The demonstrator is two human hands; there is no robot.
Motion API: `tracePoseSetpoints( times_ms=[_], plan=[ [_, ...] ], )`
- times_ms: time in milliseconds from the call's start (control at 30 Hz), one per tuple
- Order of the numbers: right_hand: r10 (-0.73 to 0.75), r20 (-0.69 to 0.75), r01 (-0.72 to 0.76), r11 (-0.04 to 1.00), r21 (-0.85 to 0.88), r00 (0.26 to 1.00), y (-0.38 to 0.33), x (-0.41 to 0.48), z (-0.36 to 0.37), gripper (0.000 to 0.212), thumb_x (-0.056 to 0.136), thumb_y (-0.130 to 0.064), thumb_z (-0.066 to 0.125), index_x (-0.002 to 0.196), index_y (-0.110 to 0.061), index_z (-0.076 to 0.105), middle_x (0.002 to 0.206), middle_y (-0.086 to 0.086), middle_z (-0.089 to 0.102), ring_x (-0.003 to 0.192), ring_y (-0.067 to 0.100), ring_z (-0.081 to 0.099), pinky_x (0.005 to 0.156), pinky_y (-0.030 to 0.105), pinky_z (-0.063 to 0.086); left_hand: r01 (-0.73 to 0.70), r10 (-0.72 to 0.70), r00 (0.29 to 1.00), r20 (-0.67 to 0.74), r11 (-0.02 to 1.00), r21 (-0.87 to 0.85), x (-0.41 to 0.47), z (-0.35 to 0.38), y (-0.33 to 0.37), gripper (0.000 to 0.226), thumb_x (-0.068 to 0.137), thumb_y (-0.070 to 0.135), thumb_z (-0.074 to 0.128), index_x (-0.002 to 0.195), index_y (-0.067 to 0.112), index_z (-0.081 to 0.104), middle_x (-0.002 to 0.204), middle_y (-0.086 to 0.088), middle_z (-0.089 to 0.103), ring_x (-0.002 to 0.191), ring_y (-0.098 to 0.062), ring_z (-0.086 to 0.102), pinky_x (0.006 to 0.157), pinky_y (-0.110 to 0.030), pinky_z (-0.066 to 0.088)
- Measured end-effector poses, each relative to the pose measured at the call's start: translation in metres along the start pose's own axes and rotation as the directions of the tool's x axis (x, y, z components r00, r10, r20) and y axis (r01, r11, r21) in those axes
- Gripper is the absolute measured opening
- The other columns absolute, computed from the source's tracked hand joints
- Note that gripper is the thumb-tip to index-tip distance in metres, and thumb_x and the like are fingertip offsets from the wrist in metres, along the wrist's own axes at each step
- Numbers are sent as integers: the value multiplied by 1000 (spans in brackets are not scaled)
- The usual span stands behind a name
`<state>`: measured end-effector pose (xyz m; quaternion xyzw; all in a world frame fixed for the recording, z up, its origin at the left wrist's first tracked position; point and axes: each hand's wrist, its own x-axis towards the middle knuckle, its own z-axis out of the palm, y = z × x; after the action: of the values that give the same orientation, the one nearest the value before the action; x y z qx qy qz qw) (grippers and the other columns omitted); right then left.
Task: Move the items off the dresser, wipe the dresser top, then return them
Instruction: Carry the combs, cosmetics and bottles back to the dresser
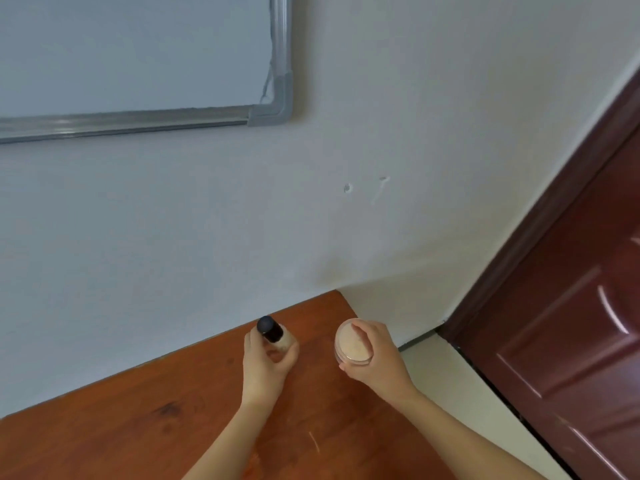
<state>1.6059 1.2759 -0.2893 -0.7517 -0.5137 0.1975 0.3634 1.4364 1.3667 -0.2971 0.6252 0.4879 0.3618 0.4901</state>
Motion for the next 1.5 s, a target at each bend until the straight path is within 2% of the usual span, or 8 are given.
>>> tracePoseSetpoints(
  times_ms=[267,567,800,933,1100,1233,1367,1500],
  plan=[
    [131,-238,-130,991,21,962,-1,-104,-28,67,62,-21,81,113,-36,41,115,-9,47,107,2,46,94,15,40,-204,213,916,340,977,-61,-71,12,36,45,75,8,72,93,37,43,86,15,61,74,6,59,65,-9,45],
    [270,-548,-273,959,77,792,30,-264,-124,61,56,-29,73,110,-36,45,114,-13,48,109,0,45,91,2,32,-348,340,600,725,926,-146,-187,111,83,51,75,9,72,97,43,43,88,16,62,81,9,59,71,-8,43],
    [395,-761,-409,893,186,515,74,-466,-200,62,55,-23,76,100,-49,43,109,-24,48,107,-4,46,88,4,36,-277,351,325,878,923,-267,-360,221,111,37,72,10,69,95,30,49,78,6,61,64,4,58,62,-8,44],
    [467,-826,-544,802,246,316,92,-593,-234,63,60,-14,80,108,-37,47,108,-17,47,103,4,49,83,6,37,-247,346,157,925,921,-302,-475,277,114,41,74,1,69,105,20,52,80,2,60,64,4,58,62,-9,46],
    [502,-863,-633,687,357,57,90,-725,-248,63,61,-10,79,116,-23,50,107,-20,44,105,10,50,89,18,39,-230,321,-78,944,916,-330,-600,326,118,38,72,10,71,105,11,53,72,0,55,65,-6,56,73,-33,53],
    [476,-872,-629,644,435,-115,86,-794,-254,60,62,-8,78,105,-33,45,108,-12,46,97,10,54,84,16,40,-196,305,-224,926,916,-350,-679,356,128,33,75,4,71,97,16,51,77,-4,57,68,-13,57,67,-19,52],
    [481,-851,-631,597,495,-213,97,-837,-260,63,62,-10,80,116,-23,49,114,-5,47,104,14,55,88,22,44,-185,288,-303,909,917,-353,-729,383,129,45,67,19,73,102,33,49,82,2,62,75,-16,60,69,-21,50],
    [470,-841,-670,536,514,-269,121,-871,-284,69,62,-15,81,123,-16,49,117,-4,49,109,14,54,91,22,43,-198,289,-368,884,904,-379,-773,428,136,45,71,18,73,108,25,49,83,-1,60,82,-24,61,73,-26,48]
  ],
)
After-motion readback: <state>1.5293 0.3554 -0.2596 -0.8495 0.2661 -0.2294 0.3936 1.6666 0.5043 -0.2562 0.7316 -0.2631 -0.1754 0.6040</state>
